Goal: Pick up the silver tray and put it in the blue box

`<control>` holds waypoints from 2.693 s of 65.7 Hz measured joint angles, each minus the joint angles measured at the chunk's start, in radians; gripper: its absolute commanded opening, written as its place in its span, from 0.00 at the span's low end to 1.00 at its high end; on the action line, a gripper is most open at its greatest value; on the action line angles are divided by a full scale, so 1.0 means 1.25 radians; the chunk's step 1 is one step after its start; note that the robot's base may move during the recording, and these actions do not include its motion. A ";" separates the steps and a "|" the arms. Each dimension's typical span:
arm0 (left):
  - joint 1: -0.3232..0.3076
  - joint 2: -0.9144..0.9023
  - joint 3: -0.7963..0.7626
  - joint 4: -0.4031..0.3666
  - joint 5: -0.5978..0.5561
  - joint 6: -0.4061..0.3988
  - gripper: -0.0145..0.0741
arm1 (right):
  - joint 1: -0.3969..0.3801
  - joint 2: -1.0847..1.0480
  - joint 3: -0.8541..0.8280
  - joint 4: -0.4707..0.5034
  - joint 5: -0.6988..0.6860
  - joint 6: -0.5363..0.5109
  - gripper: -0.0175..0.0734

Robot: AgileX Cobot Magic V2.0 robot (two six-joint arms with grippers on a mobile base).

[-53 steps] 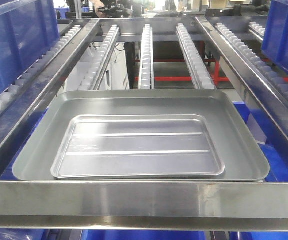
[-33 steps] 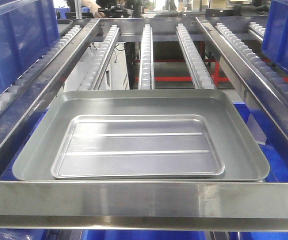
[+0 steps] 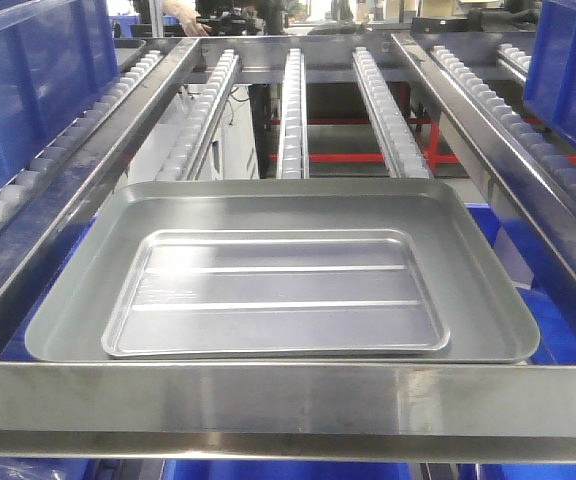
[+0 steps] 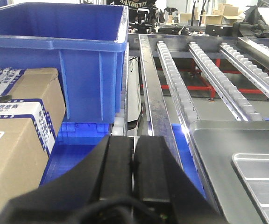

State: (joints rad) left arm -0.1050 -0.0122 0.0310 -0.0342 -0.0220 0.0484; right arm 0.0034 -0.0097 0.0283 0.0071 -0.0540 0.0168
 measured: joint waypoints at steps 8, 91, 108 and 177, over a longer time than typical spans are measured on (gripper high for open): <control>0.000 0.000 0.000 0.000 0.000 0.000 0.15 | 0.000 0.000 0.000 0.000 -0.020 0.001 0.25; -0.150 0.989 -0.620 -0.118 0.532 -0.219 0.16 | 0.106 0.857 -0.479 0.039 0.577 0.251 0.26; -0.324 1.084 -0.736 0.081 0.571 -0.461 0.16 | 0.307 0.986 -0.642 -0.170 0.638 0.501 0.26; -0.392 1.350 -0.878 0.161 0.533 -0.607 0.16 | 0.415 1.349 -0.914 -0.152 0.594 0.506 0.26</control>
State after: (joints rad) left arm -0.5956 1.6758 -1.0670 0.1675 0.6439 -0.7100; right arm 0.5221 1.6765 -1.1137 -0.1824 0.6880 0.6489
